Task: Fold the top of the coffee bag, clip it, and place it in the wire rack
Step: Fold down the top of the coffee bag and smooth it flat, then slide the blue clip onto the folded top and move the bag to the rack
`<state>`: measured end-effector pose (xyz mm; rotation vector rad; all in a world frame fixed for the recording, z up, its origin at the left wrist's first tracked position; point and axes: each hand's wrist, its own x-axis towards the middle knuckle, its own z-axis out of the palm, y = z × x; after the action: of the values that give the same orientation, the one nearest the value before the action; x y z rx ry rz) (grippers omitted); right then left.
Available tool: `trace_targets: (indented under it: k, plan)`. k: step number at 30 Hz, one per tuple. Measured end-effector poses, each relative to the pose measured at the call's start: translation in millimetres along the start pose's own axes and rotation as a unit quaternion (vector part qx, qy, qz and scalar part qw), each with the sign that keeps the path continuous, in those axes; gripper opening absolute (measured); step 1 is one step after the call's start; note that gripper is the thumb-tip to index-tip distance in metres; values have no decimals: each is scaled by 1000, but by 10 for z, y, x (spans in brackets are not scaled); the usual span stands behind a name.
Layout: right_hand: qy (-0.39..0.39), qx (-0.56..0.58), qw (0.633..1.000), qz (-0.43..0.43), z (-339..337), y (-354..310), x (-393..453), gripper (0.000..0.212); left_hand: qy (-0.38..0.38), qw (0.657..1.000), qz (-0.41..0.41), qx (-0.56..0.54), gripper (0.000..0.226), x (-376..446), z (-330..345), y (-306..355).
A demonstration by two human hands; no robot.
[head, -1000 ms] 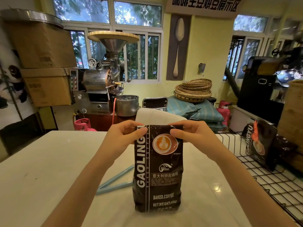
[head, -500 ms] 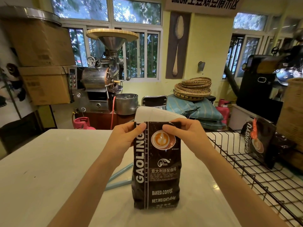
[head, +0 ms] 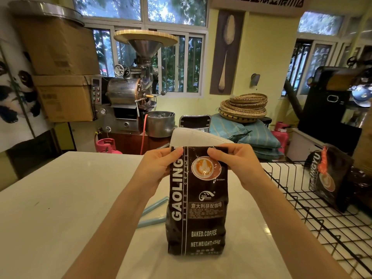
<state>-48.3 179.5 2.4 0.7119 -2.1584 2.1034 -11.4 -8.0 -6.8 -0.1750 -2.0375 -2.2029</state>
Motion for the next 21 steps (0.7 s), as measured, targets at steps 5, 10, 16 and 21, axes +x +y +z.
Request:
trace_targets:
  k: [5,10,16,21]
  plan:
    - [14,12,1000,4,38,60,31,4,-34,997,-43,47,30,-37,-114,33]
    - [22,29,999,-2,69,78,34,5,-46,921,-50,382,17,-160,-525,-307]
    - [37,37,999,-3,115,100,20,6,-92,776,-150,605,26,-235,-904,-747]
    - [39,52,998,1,114,118,6,7,-54,799,-104,590,19,-261,-992,-830]
